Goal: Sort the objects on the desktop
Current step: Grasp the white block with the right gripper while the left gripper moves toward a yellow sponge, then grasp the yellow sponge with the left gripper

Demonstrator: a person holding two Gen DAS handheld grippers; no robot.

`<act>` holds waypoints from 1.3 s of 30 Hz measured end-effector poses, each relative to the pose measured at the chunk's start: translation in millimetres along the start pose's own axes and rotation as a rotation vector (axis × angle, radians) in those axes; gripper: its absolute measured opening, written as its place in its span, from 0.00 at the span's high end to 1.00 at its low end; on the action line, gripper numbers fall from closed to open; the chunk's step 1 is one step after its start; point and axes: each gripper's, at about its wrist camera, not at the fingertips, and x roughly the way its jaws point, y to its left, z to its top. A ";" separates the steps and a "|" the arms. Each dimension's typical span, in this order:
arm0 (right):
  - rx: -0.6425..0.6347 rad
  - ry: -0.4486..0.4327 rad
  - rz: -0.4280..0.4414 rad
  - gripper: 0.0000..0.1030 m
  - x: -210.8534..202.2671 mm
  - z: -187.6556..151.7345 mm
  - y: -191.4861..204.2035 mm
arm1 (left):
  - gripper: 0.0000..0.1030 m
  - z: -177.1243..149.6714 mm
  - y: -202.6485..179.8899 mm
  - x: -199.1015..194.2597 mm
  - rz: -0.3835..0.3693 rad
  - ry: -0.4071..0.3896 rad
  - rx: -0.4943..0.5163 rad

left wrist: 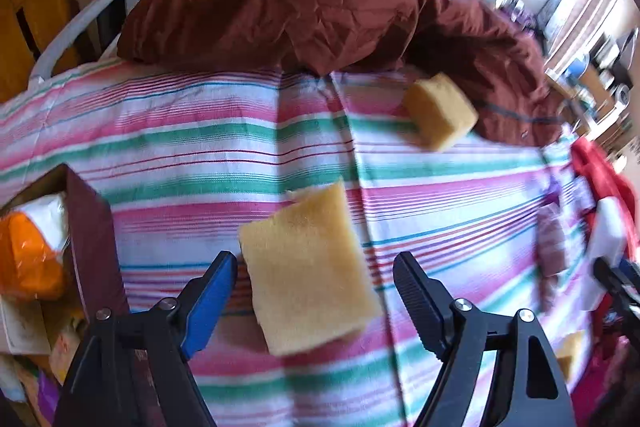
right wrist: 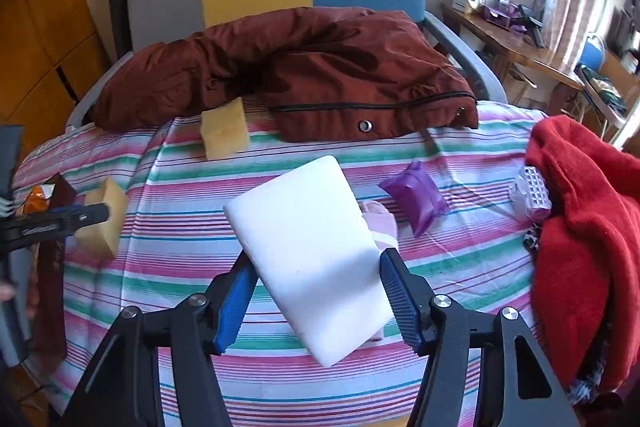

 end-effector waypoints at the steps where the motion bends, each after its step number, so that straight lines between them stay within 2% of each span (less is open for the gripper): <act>1: -0.012 -0.003 0.007 0.39 -0.5 -0.2 2.7 | 0.27 -0.4 -0.4 7.6 0.035 0.017 0.006; 2: -0.024 -0.003 0.014 0.39 -0.7 -0.6 5.7 | 0.33 -0.9 0.8 13.9 0.048 0.033 0.000; 3: -0.036 -0.001 0.020 0.39 -0.1 -0.8 8.7 | 0.33 -2.3 3.3 17.9 0.043 0.038 -0.013; 4: -0.049 0.002 0.025 0.39 0.0 -1.4 11.9 | 0.35 -3.3 3.5 14.5 0.033 0.015 -0.014; 5: -0.067 0.006 0.026 0.39 1.4 -2.2 16.2 | 0.42 -4.1 3.0 12.4 0.013 0.009 -0.010; 6: -0.079 0.011 0.027 0.39 3.1 -2.8 19.4 | 0.44 -5.6 1.6 10.9 -0.005 0.010 -0.001; 8: -0.100 0.021 0.031 0.39 6.3 -4.1 25.0 | 0.45 -11.0 -2.6 2.8 0.012 -0.036 0.037; 19: -0.272 0.080 0.033 0.39 23.7 -17.6 67.9 | 0.45 -47.4 -18.1 -64.1 0.010 -0.210 0.170; 24: -0.322 0.092 0.033 0.39 26.3 -22.4 81.4 | 0.45 -63.4 -15.5 -95.8 0.005 -0.269 0.170; 28: -0.316 0.097 0.029 0.39 27.9 -24.2 79.5 | 0.45 -78.1 -8.5 -120.8 0.020 -0.312 0.169; 36: -0.304 0.127 0.038 0.39 30.3 -28.7 85.6 | 0.45 -108.9 25.3 -166.5 0.062 -0.385 0.132; 39: -0.287 0.128 0.068 0.39 23.2 -26.2 94.5 | 0.44 -117.9 39.7 -176.0 0.076 -0.397 0.113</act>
